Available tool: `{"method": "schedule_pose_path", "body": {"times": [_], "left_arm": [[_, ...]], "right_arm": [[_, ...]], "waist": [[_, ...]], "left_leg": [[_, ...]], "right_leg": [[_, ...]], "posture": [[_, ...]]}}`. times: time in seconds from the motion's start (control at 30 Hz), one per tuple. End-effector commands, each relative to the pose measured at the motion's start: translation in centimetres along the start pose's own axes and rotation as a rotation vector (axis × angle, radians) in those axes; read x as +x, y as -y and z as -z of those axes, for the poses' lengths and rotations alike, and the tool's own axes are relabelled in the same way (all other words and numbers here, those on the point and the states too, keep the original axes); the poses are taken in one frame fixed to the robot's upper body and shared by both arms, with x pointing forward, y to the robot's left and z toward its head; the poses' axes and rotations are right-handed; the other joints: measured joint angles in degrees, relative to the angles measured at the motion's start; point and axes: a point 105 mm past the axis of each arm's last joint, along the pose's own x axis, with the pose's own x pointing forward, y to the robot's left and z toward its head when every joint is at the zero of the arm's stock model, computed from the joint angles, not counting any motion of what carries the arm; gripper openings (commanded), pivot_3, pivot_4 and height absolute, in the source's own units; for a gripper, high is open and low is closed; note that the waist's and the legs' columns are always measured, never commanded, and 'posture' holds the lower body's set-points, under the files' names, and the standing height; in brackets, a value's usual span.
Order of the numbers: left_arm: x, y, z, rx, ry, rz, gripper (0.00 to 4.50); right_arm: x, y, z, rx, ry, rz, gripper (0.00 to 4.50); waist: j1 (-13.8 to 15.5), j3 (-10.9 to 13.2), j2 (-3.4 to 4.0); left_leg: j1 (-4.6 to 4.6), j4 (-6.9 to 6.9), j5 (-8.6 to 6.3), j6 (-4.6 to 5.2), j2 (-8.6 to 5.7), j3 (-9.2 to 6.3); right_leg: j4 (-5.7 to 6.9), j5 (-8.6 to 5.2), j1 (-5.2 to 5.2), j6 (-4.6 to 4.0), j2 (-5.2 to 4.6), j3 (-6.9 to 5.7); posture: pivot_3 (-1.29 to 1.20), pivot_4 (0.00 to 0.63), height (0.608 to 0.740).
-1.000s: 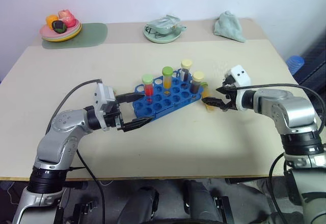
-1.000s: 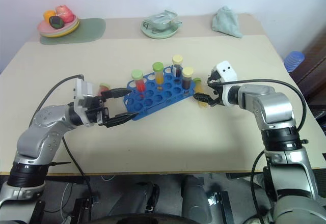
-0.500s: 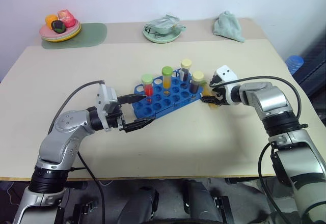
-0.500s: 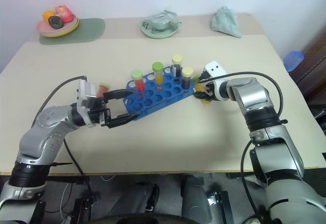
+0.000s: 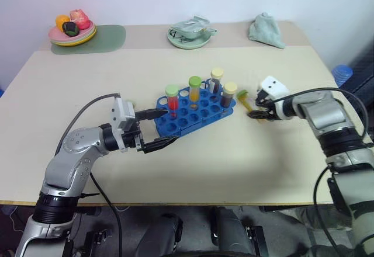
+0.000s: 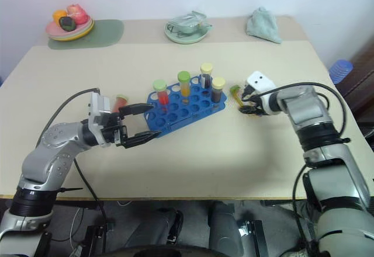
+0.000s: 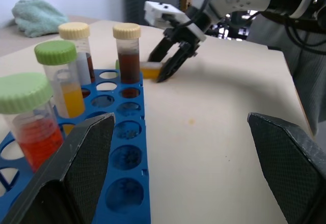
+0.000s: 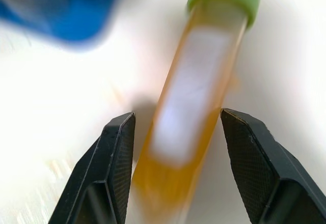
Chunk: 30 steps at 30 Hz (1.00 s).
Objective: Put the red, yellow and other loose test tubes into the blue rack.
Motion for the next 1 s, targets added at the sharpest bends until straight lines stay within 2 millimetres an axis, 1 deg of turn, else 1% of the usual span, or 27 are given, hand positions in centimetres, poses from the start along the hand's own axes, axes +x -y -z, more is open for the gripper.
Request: {"method": "schedule_pose_path", "body": {"times": [0.03, 0.13, 0.27, 0.33, 0.47, 0.6, 0.7, 0.83, 1.0], "left_arm": [[-0.2, -0.1, -0.6, 0.028, 0.007, 0.002, 4.29], [-0.1, -0.1, -0.6, 0.026, 0.008, 0.005, 4.29], [0.1, -0.2, -0.7, 0.027, 0.01, 0.015, 4.29], [0.2, -0.3, -0.7, 0.029, 0.011, 0.016, 4.29], [0.1, -0.3, -0.8, 0.031, 0.009, 0.018, 4.29], [0.0, -0.2, -0.7, 0.03, 0.008, 0.017, 4.29], [0.0, -0.1, -0.7, 0.027, 0.006, 0.013, 4.29], [-0.3, 0.1, -0.6, 0.02, 0.003, 0.003, 4.29], [-0.3, 0.2, -0.6, 0.014, 0.002, -0.003, 4.29]], "right_arm": [[-0.9, 0.5, 1.0, 0.005, -0.028, 0.007, 2.69], [-1.0, 0.7, -0.2, 0.066, 0.014, 0.009, 2.69], [0.0, 0.9, -1.4, 0.095, 0.038, 0.019, 2.69], [0.5, 1.2, -1.5, 0.113, 0.037, 0.033, 2.69], [1.3, 2.6, -1.9, 0.177, 0.044, 0.084, 2.69], [1.9, 3.0, -2.3, 0.18, 0.032, 0.103, 2.69], [2.4, 2.9, -2.7, 0.161, 0.016, 0.102, 2.69], [3.1, 2.5, -3.9, 0.151, 0.026, 0.094, 2.69], [3.4, 2.4, -4.9, 0.162, 0.04, 0.101, 2.69]], "waist": [[0.0, 0.0, 0.0], [-0.2, 0.0, 0.0], [-0.4, 0.0, 0.0], [-0.4, 0.0, 0.0], [-0.3, 0.0, -0.01], [-0.3, 0.0, -0.01], [-0.5, 0.0, 0.0], [-1.3, 0.0, 0.0], [-1.8, 0.0, 0.01]], "left_leg": [[0.01, 0.0, 0.0, 0.0, 0.01, 0.0], [0.04, 0.01, 0.02, -0.04, 0.01, 0.02], [0.05, 0.01, 0.03, -0.06, 0.03, 0.04], [0.05, 0.01, 0.04, -0.07, 0.03, 0.04], [0.03, 0.02, 0.04, -0.06, 0.03, 0.05], [0.03, 0.03, 0.04, -0.07, 0.03, 0.06], [0.05, 0.03, 0.04, -0.07, 0.03, 0.06], [0.08, 0.03, 0.06, -0.09, 0.03, 0.07], [0.12, 0.03, 0.08, -0.14, 0.04, 0.07]], "right_leg": [[0.02, 0.0, 0.01, 0.0, 0.0, 0.0], [0.05, 0.01, 0.0, 0.0, 0.0, 0.03], [0.06, 0.04, 0.0, -0.02, 0.02, 0.04], [0.06, 0.05, -0.01, -0.03, 0.03, 0.05], [0.04, 0.06, -0.02, -0.03, 0.03, 0.05], [0.05, 0.07, -0.03, -0.03, 0.03, 0.06], [0.07, 0.07, -0.03, -0.03, 0.04, 0.07], [0.1, 0.09, -0.02, -0.04, 0.06, 0.11], [0.14, 0.12, -0.01, -0.07, 0.08, 0.14]], "posture": [[0.0, 0.15, 0.74], [0.0, 0.15, 0.74], [0.0, 0.15, 0.74], [0.0, 0.15, 0.74], [0.0, 0.15, 0.74], [0.0, 0.15, 0.74], [0.0, 0.15, 0.74], [0.0, 0.15, 0.74], [0.0, 0.15, 0.74]]}}
